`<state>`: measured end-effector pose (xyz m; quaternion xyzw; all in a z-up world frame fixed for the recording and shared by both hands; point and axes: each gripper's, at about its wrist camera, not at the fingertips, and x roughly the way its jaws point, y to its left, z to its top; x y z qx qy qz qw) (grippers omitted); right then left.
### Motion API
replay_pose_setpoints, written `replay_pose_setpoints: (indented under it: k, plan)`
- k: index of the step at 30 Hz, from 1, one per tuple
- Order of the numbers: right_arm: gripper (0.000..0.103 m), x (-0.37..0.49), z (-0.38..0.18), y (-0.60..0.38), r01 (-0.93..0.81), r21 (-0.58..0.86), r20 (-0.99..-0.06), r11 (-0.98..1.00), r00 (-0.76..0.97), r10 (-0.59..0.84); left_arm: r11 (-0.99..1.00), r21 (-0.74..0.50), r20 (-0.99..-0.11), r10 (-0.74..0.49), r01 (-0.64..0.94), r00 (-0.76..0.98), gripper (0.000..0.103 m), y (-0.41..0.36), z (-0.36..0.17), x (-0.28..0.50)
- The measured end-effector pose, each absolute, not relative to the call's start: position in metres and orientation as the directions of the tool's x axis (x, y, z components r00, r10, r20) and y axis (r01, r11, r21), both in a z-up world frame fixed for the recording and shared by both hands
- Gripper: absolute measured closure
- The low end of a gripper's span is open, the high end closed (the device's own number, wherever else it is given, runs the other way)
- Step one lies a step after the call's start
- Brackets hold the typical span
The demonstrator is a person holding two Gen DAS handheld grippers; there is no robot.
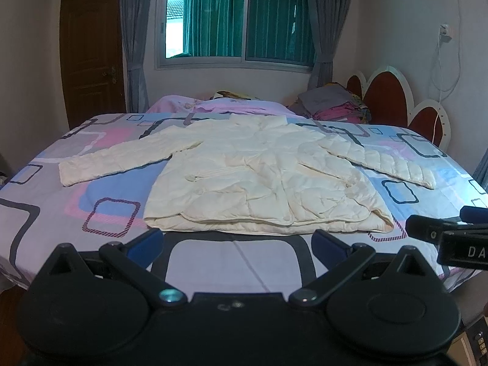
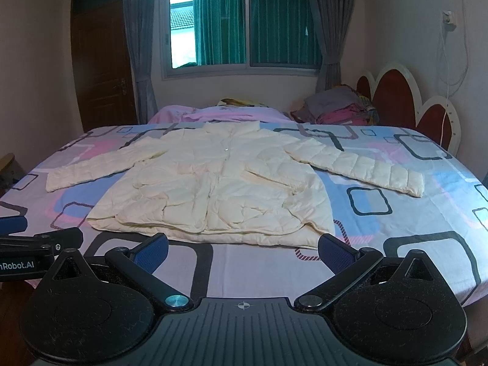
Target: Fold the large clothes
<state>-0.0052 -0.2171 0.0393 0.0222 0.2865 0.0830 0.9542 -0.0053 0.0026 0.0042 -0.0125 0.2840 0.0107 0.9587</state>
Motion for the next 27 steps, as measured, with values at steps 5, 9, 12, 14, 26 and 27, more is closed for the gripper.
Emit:
replay_pose_setpoints:
  k: [5, 9, 12, 14, 26, 27]
  plan:
    - [0.0, -0.0051, 0.0392, -0.2167, -0.148, 0.089, -0.543, 0.985, 0.822, 0.172, 0.999, -0.017, -0.545, 0.014, -0.027, 0.838, 0.0, 0.002, 0.0045, -0.0053]
    - [0.0, -0.0053, 0.0393, -0.2167, -0.147, 0.089, -0.543, 0.985, 0.822, 0.171, 1.0, -0.016, -0.543, 0.014, -0.027, 0.84, 0.0, 0.0018, 0.0038, -0.0064]
    - [0.0, -0.0056, 0.0394, -0.2163, -0.145, 0.086, -0.542, 0.986, 0.824, 0.168, 0.999, -0.017, -0.543, 0.013, -0.027, 0.84, 0.0, 0.0012, 0.0039, -0.0066]
    - [0.0, -0.0061, 0.0404, -0.2167, -0.142, 0.086, -0.541, 0.986, 0.825, 0.166, 0.999, -0.018, -0.544, 0.012, -0.026, 0.839, 0.0, 0.0015, 0.0042, -0.0072]
    - [0.0, -0.0084, 0.043, -0.214, -0.139, 0.079, -0.541, 0.987, 0.826, 0.159, 0.999, -0.026, -0.546, 0.007, -0.025, 0.838, 0.0, 0.0033, 0.0047, -0.0088]
    - [0.0, -0.0085, 0.0425, -0.2141, -0.14, 0.08, -0.541, 0.987, 0.826, 0.161, 0.999, -0.026, -0.546, 0.009, -0.028, 0.838, 0.0, 0.0041, 0.0047, -0.0084]
